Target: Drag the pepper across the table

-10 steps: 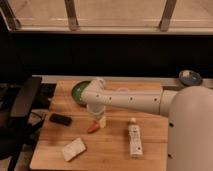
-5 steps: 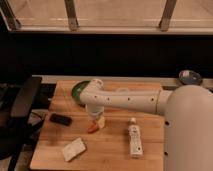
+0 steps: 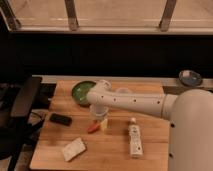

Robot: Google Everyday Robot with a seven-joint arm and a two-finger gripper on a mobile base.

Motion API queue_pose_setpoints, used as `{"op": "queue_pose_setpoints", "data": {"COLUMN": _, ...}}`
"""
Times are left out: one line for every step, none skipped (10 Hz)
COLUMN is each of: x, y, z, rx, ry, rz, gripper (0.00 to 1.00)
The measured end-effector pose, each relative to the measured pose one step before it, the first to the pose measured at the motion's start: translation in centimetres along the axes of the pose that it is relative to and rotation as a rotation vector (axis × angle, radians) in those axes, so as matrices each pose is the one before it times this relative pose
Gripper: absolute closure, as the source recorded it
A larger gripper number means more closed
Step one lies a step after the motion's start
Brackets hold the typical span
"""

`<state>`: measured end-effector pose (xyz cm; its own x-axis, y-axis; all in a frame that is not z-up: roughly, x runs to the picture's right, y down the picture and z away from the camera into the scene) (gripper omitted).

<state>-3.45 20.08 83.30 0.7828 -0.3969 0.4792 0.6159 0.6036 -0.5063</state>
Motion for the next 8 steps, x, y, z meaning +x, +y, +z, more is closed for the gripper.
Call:
{"op": "queue_pose_setpoints", "data": {"x": 0.277, "y": 0.169, "z": 0.250, "rx": -0.00121, "ry": 0.00146, "rz": 0.00599, "gripper": 0.35}}
{"op": "queue_pose_setpoints", "data": {"x": -0.254, "y": -0.307, "z": -0.023, "rx": 0.00169, "ry": 0.01541, "rz": -0.01069, "gripper": 0.36}}
{"op": "queue_pose_setpoints", "data": {"x": -0.266, "y": -0.364, "z": 0.034, "rx": 0.00340, "ry": 0.00499, "rz": -0.00541, "gripper": 0.39}}
{"op": "queue_pose_setpoints", "data": {"x": 0.021, "y": -0.008, "z": 0.189, "rx": -0.00007, "ry": 0.00046, "rz": 0.00069, "gripper": 0.41}}
{"op": "queue_pose_setpoints", "data": {"x": 0.095, "y": 0.119, "z": 0.317, "rx": -0.00535, "ry": -0.00019, "rz": 0.00459, "gripper": 0.41}}
{"op": "queue_pose_setpoints", "data": {"x": 0.041, "y": -0.032, "z": 0.169, "rx": -0.00061, "ry": 0.00348, "rz": -0.00174, "gripper": 0.41}}
{"op": "queue_pose_setpoints", "data": {"x": -0.051, "y": -0.132, "z": 0.104, "rx": 0.00226, "ry": 0.00284, "rz": 0.00005, "gripper": 0.41}}
{"op": "queue_pose_setpoints", "data": {"x": -0.006, "y": -0.087, "z": 0.087, "rx": -0.00009, "ry": 0.00130, "rz": 0.00055, "gripper": 0.41}}
